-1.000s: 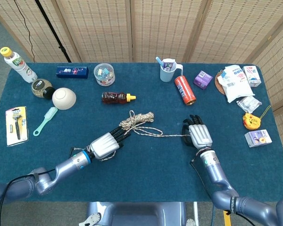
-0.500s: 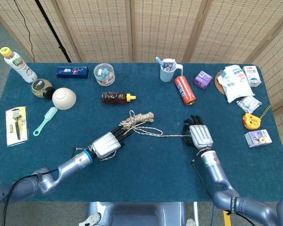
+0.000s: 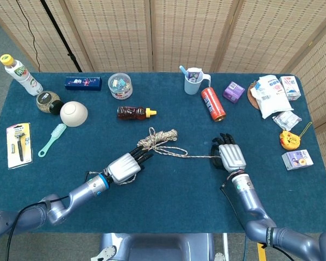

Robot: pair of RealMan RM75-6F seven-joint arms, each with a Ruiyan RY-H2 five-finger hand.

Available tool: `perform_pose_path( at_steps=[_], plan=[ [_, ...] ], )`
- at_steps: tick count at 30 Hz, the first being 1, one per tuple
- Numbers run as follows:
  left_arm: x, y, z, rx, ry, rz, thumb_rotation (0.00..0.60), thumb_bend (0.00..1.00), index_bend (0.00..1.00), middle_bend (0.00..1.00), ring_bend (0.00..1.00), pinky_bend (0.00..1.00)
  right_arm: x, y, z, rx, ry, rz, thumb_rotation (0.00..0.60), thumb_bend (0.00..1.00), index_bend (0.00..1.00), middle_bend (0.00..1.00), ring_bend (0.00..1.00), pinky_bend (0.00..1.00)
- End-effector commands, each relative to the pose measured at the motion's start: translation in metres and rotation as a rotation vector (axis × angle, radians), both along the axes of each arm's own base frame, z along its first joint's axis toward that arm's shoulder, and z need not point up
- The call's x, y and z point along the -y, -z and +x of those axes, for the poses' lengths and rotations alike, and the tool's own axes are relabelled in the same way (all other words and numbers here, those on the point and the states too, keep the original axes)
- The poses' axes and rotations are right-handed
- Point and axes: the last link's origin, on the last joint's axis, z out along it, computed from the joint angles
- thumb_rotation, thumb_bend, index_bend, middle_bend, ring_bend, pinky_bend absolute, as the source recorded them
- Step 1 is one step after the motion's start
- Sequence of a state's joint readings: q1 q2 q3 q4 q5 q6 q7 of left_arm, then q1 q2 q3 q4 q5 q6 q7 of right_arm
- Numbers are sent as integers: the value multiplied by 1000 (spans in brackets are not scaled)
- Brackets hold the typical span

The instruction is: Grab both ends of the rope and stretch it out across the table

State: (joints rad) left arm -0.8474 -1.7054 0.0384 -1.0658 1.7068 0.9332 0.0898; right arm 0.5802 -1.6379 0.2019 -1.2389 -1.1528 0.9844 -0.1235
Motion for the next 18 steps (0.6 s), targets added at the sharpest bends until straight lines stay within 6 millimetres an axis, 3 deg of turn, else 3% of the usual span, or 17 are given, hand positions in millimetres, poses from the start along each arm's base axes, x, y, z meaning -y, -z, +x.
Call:
perform_pose_path(
  at_steps=[1, 18],
  plan=[
    [0, 0, 0, 1, -1, 1, 600, 357, 559, 64, 0, 0, 0, 0, 0, 1, 0, 1, 600, 533, 606, 236, 57, 0],
    [1, 1, 2, 20, -12, 3, 600, 356, 592, 79, 0, 0, 0, 1, 0, 5, 1, 3, 600, 533, 607, 236, 58, 0]
  ],
)
